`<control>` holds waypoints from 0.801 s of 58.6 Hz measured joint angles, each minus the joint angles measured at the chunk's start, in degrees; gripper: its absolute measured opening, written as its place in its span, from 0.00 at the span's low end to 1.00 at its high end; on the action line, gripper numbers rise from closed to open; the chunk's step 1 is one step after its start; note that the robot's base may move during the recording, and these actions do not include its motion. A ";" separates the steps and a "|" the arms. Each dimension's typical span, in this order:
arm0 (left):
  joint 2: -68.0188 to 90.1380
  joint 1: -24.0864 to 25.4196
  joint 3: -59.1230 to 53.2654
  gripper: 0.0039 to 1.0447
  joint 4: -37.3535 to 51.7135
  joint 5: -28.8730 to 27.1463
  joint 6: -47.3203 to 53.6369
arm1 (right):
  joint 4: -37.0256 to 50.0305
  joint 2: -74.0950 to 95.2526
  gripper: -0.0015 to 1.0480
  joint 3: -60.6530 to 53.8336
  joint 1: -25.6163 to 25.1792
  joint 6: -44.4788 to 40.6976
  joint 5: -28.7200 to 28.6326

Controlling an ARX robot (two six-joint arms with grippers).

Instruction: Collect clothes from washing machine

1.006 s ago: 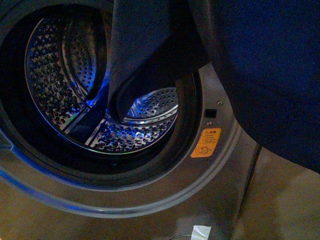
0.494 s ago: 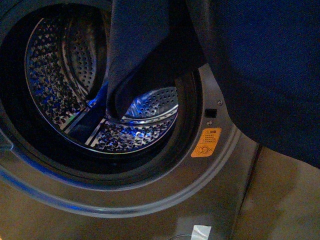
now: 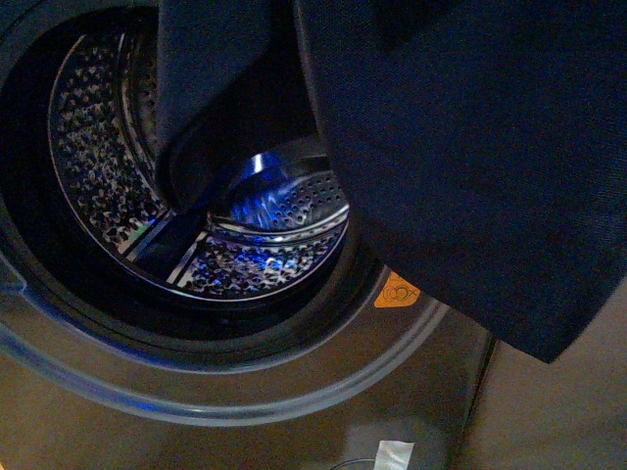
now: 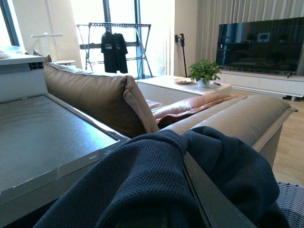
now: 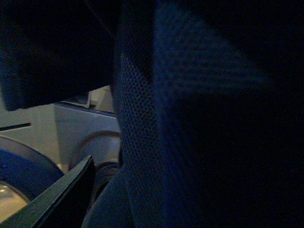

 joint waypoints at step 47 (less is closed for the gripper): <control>0.00 0.20 0.00 0.05 0.00 -0.74 0.00 | -1.62 15.02 0.93 13.33 8.87 -4.52 13.11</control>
